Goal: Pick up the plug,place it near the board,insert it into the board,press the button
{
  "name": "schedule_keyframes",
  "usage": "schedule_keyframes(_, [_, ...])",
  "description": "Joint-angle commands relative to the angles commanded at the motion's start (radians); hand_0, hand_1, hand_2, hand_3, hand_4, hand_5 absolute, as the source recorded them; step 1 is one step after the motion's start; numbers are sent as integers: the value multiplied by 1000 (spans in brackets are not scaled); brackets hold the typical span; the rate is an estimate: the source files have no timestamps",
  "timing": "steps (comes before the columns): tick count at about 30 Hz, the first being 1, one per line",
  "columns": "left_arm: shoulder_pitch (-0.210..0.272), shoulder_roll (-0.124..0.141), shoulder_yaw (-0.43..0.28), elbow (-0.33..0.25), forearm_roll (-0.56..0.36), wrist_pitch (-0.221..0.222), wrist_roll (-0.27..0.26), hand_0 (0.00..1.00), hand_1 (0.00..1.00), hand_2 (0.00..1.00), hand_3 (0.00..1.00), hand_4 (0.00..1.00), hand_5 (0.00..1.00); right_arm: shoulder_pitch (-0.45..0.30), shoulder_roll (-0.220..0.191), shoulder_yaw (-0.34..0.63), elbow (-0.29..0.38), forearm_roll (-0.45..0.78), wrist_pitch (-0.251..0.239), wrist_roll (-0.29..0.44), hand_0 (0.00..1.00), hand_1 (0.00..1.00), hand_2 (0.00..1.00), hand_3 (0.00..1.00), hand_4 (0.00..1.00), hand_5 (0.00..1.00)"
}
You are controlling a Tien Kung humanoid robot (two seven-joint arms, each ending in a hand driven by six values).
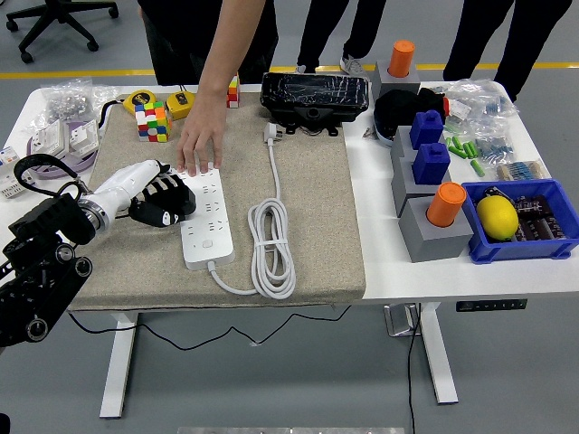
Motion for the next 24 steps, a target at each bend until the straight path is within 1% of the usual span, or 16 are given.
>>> schedule_keyframes(19, [2, 1, 10, 4, 6, 0, -2, 322, 526, 489, 522, 785, 2, -2, 0, 0, 0, 1, 0, 0, 765, 710, 714, 764, 998, 998])
schedule_keyframes(24, [-1, 5, 11, 5, 9, 0, -3, 323, 527, 490, 522, 785, 2, -1, 0, 0, 0, 2, 0, 0, 765, 710, 714, 764, 998, 998])
